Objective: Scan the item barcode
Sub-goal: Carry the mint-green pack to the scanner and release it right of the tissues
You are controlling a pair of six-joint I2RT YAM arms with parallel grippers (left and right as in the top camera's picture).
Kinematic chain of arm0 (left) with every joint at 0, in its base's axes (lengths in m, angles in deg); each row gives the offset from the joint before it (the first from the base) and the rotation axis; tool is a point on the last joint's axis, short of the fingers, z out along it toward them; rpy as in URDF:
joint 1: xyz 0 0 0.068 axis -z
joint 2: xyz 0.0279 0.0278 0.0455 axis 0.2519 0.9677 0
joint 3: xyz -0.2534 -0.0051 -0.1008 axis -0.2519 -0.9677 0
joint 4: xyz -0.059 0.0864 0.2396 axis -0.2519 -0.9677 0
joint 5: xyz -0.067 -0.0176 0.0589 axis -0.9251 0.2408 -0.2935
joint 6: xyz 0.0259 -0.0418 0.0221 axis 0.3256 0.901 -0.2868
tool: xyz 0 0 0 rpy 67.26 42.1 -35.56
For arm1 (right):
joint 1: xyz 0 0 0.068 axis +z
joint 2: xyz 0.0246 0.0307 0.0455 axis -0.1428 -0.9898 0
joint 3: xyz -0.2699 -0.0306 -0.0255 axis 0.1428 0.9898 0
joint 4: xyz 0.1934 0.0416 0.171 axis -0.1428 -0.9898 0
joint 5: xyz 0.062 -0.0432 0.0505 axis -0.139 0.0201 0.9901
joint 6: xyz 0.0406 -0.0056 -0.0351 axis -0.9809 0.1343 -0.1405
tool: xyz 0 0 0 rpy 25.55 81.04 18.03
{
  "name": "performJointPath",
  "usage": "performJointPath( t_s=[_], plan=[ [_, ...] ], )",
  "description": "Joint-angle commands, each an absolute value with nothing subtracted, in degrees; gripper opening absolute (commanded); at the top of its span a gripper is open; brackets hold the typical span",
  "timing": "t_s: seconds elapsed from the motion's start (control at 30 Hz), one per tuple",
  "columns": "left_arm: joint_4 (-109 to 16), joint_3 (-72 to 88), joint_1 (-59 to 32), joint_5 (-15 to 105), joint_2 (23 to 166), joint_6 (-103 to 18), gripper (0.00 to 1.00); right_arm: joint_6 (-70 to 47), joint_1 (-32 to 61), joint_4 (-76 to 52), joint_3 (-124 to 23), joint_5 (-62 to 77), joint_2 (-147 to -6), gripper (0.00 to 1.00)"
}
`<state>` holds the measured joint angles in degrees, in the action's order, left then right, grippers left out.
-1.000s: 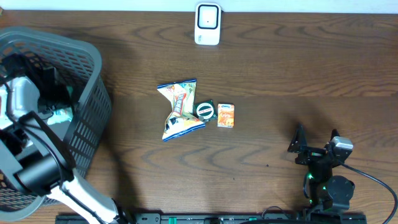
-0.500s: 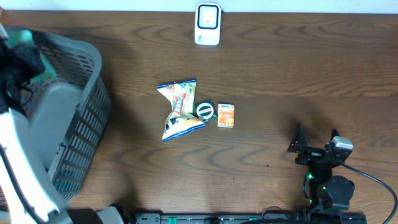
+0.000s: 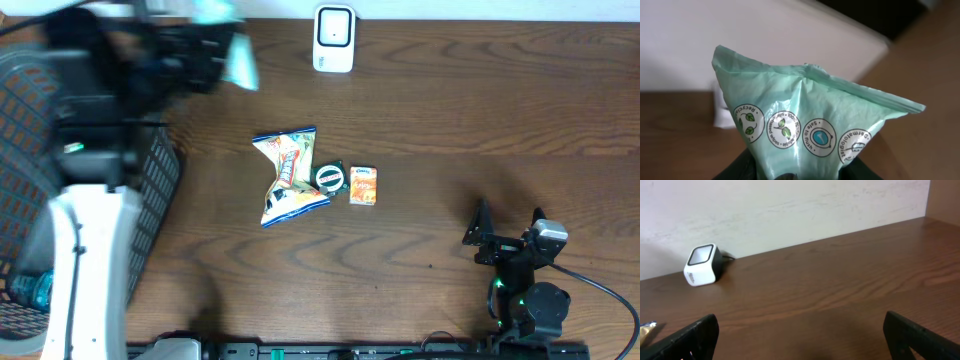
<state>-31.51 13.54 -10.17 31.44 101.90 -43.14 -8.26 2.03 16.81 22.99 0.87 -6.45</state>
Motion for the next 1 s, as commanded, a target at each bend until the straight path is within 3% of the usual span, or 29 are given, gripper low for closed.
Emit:
performJointPath(
  t_s=[0.0,0.13,0.4,0.73,0.97],
  plan=[
    [-30.03,14.59,-1.31,37.06,105.83,-42.53,0.34,-8.85,2.30,16.57,23.06,0.59,-6.30,0.99],
    [-24.82,14.59,7.95,37.49,113.00,-42.64,0.34,-8.85,2.30,16.57,23.06,0.59,-6.30,0.99],
    [-19.71,14.59,18.25,39.31,127.49,-40.28,0.34,-8.85,2.30,16.57,23.06,0.59,-6.30,0.99],
    [-19.93,14.57,23.21,40.29,139.20,-39.25,0.34,-8.85,2.30,16.57,23.06,0.59,-6.30,0.99],
    [-26.88,14.48,24.13,46.50,143.90,-39.25,0.35,-8.85,2.30,16.57,23.06,0.59,-6.30,0.99]
  ],
)
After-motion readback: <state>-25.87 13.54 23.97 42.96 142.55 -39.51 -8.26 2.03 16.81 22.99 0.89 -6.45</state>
